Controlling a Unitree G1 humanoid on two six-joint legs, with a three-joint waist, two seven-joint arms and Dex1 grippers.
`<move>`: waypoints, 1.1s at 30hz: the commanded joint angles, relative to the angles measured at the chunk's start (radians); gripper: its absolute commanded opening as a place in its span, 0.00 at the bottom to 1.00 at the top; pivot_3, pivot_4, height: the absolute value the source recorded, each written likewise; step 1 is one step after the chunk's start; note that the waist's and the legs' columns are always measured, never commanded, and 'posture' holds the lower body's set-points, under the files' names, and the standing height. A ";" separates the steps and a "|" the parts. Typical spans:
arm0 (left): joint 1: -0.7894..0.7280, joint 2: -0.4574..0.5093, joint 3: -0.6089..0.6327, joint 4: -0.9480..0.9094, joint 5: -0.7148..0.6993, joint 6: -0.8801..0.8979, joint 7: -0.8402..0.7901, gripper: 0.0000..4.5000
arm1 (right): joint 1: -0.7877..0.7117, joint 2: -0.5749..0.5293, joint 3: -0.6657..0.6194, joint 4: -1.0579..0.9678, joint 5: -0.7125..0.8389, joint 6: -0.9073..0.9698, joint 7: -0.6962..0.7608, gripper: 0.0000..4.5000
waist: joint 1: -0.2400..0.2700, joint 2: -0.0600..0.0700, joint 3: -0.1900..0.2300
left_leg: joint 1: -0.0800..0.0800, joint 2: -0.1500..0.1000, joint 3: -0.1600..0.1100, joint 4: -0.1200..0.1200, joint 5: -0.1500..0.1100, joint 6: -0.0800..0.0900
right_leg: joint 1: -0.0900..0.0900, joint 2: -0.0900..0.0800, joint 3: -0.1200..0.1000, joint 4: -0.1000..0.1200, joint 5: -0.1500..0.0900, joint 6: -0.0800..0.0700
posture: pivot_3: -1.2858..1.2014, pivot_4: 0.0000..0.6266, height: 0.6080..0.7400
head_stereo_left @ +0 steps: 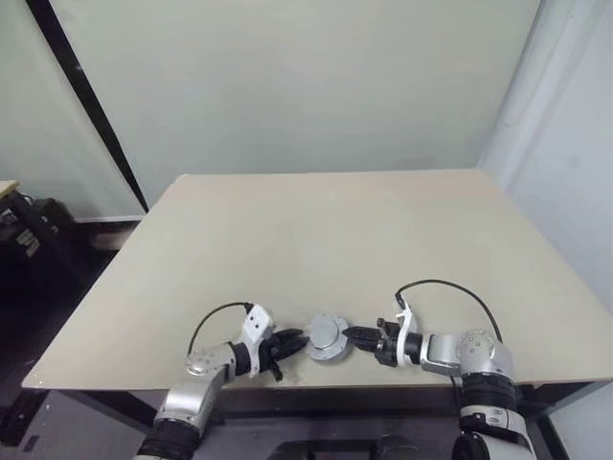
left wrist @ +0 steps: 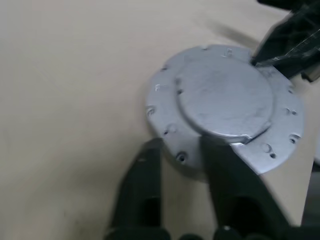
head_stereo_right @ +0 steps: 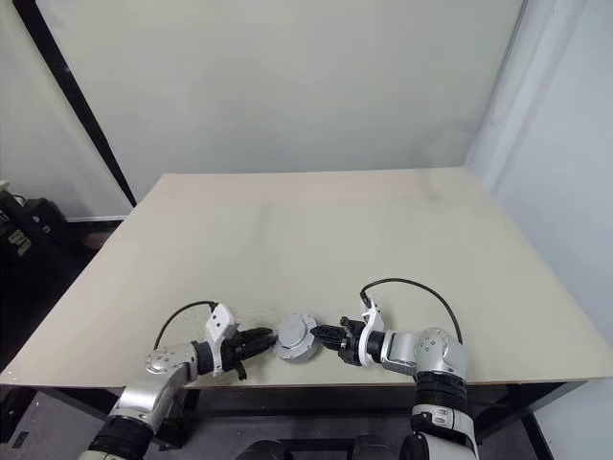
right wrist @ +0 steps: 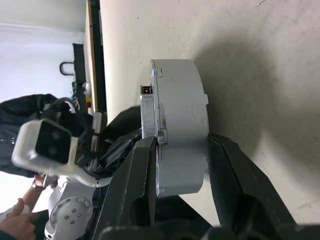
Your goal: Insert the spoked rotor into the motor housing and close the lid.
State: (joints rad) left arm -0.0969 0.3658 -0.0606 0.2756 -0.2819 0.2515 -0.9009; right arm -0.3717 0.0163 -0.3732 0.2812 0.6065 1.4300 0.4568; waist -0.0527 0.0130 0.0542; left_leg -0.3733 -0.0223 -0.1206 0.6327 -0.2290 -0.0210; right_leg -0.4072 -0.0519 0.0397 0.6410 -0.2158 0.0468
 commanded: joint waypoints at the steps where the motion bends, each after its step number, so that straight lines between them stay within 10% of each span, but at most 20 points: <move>1: -0.017 0.018 0.123 -0.039 -0.112 0.138 0.043 0.60 | 0.009 0.014 -0.004 -0.023 0.035 0.015 -0.010 0.26 | -0.006 0.000 0.000 | -0.003 0.001 0.000 0.000 0.000 0.001 | -0.003 0.001 0.000 0.000 0.000 0.000 | 0.52 0.00 1.00; 6: 0.003 0.039 0.214 -0.089 -0.250 0.389 0.064 1.00 | 0.023 0.047 -0.051 -0.035 0.096 0.022 -0.001 0.26 | -0.020 0.000 0.000 | -0.004 0.001 -0.001 -0.003 0.000 0.001 | -0.004 0.002 0.000 0.001 0.002 0.002 | 0.52 0.00 1.00; 33: -0.022 -0.148 0.417 -0.131 -0.633 0.882 0.229 1.00 | 0.043 0.135 -0.067 -0.142 0.253 0.037 -0.002 0.26 | -0.022 -0.003 0.003 | -0.005 0.000 -0.001 -0.003 0.000 0.000 | -0.004 0.001 0.000 0.000 0.000 0.000 | 0.52 0.00 1.00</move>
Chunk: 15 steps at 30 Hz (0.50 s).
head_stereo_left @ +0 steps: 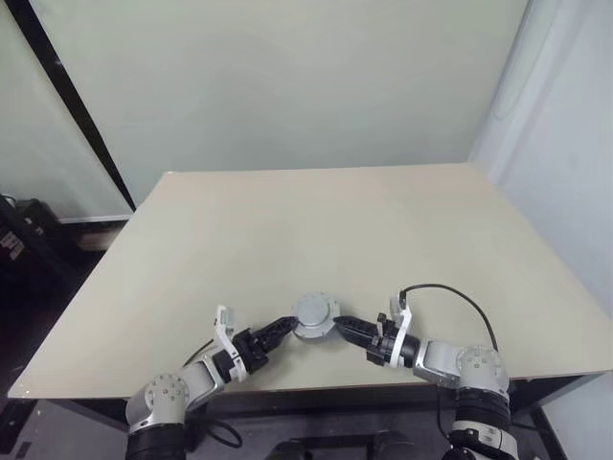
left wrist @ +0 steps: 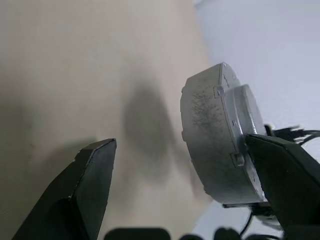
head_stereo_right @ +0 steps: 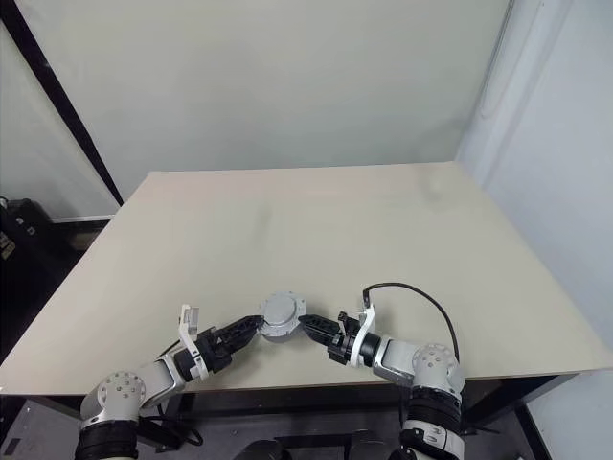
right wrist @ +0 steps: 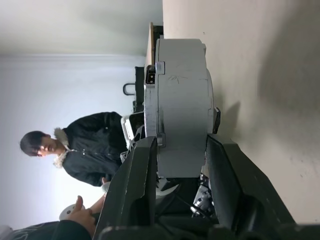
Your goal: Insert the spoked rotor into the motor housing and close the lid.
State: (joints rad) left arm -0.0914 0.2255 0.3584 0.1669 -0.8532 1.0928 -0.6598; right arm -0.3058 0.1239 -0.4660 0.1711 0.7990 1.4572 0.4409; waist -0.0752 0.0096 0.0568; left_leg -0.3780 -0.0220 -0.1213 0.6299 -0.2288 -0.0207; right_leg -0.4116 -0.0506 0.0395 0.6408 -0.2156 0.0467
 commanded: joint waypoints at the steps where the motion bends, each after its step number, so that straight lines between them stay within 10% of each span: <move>1: -0.025 -0.003 0.004 -0.022 -0.072 0.053 -0.014 1.00 | -0.023 0.027 0.026 -0.032 0.061 0.009 0.013 0.26 | 0.000 0.000 0.000 | 0.000 0.000 0.000 0.000 0.000 0.000 | 0.000 0.000 0.000 0.000 0.000 0.000 | 0.52 0.00 1.00; 15: -0.007 -0.001 0.017 -0.005 -0.149 0.138 -0.011 1.00 | -0.013 0.023 0.033 -0.033 0.067 0.005 -0.006 0.26 | 0.001 0.000 0.000 | 0.000 0.000 0.000 0.000 0.000 0.000 | 0.000 0.000 0.000 0.000 0.000 0.000 | 0.52 0.00 1.00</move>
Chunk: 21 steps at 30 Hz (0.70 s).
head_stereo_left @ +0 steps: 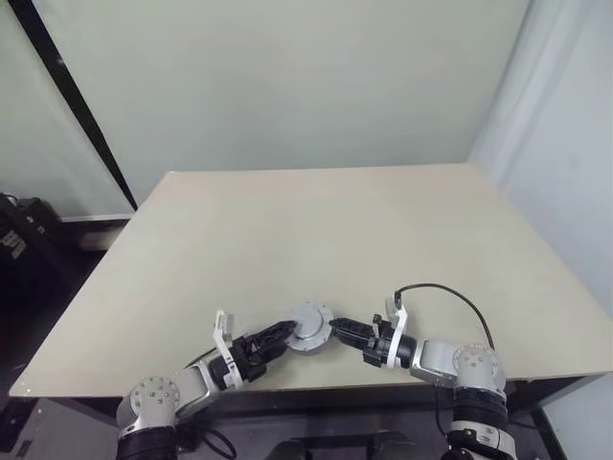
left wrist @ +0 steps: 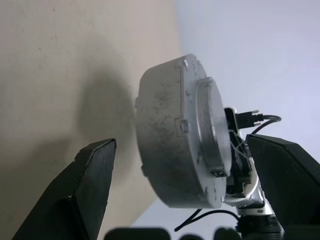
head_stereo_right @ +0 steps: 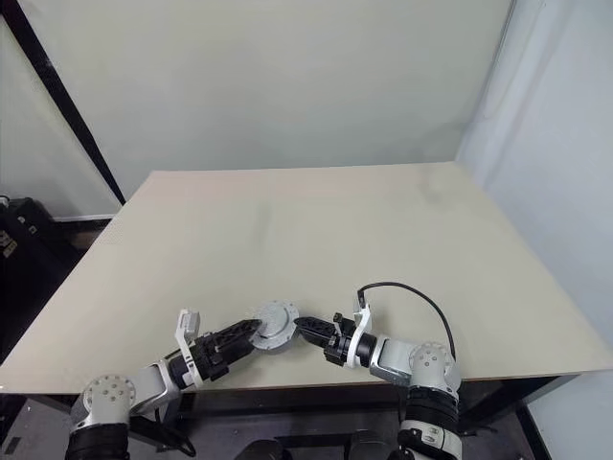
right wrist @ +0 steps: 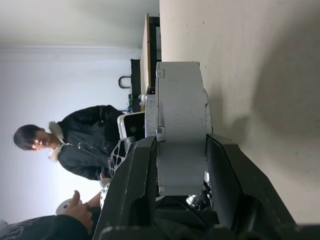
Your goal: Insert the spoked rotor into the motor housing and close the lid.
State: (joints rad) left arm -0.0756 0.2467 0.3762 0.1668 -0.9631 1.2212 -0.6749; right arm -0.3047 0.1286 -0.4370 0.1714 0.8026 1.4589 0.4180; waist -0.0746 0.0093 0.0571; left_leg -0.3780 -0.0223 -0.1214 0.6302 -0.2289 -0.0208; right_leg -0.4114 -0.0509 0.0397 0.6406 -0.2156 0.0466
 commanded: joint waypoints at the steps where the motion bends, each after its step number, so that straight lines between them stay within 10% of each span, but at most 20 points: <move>1: -0.027 -0.032 0.000 -0.002 -0.039 0.009 0.009 1.00 | -0.014 0.019 0.004 -0.033 0.063 0.004 0.017 0.26 | 0.000 0.000 0.000 | 0.000 0.000 0.000 0.000 0.000 0.000 | 0.000 0.000 0.000 0.000 0.000 0.000 | 0.52 0.00 1.00; 10: -0.060 -0.080 0.017 0.034 -0.045 0.013 0.031 1.00 | -0.011 0.018 0.005 -0.040 0.065 0.011 0.010 0.26 | 0.000 0.000 0.000 | 0.000 0.000 0.000 0.000 0.000 0.000 | 0.000 0.000 0.000 0.000 0.000 0.000 | 0.52 0.00 1.00; 21: -0.070 -0.106 0.055 0.070 -0.097 0.038 0.072 0.45 | -0.005 0.000 0.028 -0.046 0.071 0.004 0.008 0.26 | -0.001 0.000 0.000 | 0.000 0.000 0.000 0.000 0.000 0.000 | 0.000 0.000 0.000 0.000 0.000 0.000 | 0.52 0.00 1.00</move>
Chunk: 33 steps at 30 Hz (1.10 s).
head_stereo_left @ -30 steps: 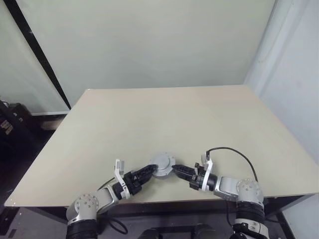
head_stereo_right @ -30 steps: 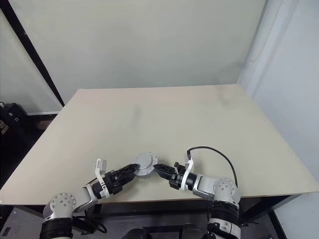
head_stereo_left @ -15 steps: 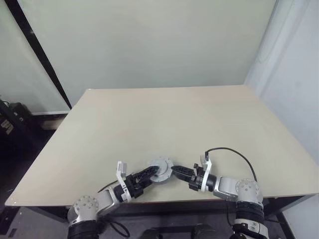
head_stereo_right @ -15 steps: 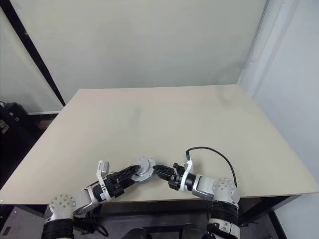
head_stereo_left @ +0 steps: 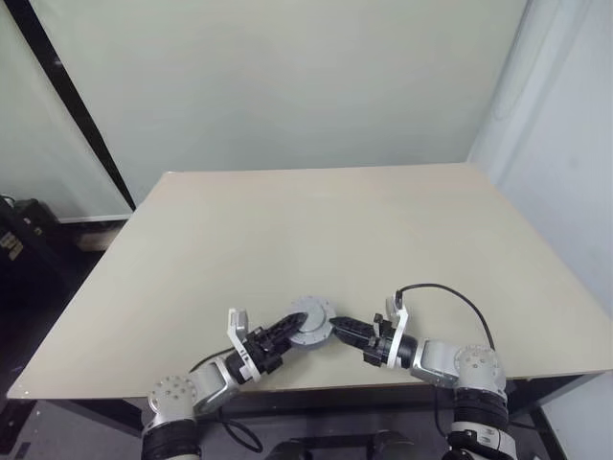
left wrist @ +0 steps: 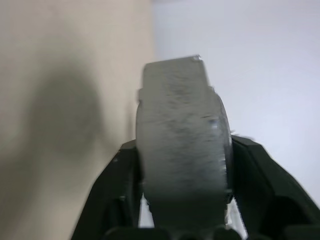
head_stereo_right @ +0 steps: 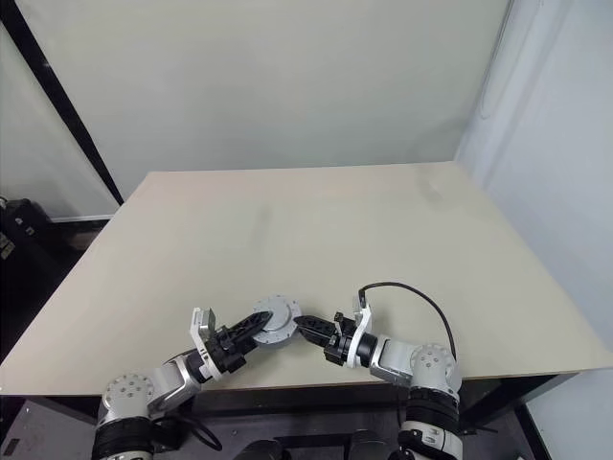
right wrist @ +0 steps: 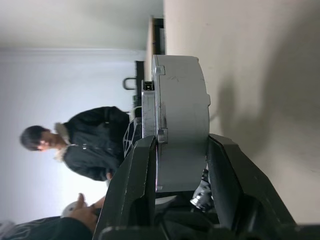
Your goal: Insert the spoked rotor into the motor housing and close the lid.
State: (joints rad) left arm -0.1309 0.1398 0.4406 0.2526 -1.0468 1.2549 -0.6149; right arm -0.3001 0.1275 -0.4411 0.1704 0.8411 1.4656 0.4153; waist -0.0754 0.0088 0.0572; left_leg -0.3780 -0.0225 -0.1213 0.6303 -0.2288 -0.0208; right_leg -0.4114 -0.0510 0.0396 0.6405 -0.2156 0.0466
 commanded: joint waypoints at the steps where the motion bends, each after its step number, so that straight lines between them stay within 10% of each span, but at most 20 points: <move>1: -0.014 -0.001 -0.010 -0.017 -0.014 0.003 0.013 0.45 | -0.006 -0.004 0.043 -0.051 0.029 -0.009 0.014 0.26 | 0.000 0.000 0.000 | 0.000 0.000 0.000 0.000 0.000 0.000 | 0.000 0.000 0.000 0.000 0.000 0.000 | 0.52 0.00 1.00; 5: -0.009 -0.012 -0.009 -0.022 -0.016 -0.016 0.018 0.45 | 0.017 -0.034 0.110 -0.081 -0.001 -0.074 0.044 0.26 | 0.000 0.000 0.000 | 0.000 0.000 0.000 0.000 0.000 0.000 | 0.000 0.000 0.000 0.000 0.000 0.000 | 0.52 0.00 1.00; 14: -0.013 -0.046 0.016 -0.057 -0.006 -0.153 0.039 0.44 | 0.044 -0.070 0.193 -0.117 -0.042 -0.261 0.058 1.00 | 0.000 0.000 0.000 | 0.000 0.000 0.000 0.001 0.000 0.000 | 0.000 0.000 0.000 0.000 0.000 0.000 | 0.52 0.00 1.00; 33: -0.096 0.124 -0.035 0.060 0.531 -1.008 0.123 0.44 | 0.115 -0.359 0.723 -0.104 -0.751 -1.353 0.166 1.00 | 0.015 -0.012 0.005 | 0.000 -0.002 0.001 0.001 0.000 -0.002 | 0.002 -0.001 0.002 -0.002 0.000 0.000 | 0.52 0.00 1.00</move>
State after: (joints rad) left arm -0.1873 0.2629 0.4093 0.3255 -0.5238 0.3040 -0.4903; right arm -0.1656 -0.2312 0.2841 0.0687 0.1140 0.1716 0.5893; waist -0.0609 -0.0035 0.0623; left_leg -0.3782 -0.0243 -0.1208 0.6310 -0.2287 -0.0223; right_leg -0.4093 -0.0518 0.0414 0.6386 -0.2152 0.0472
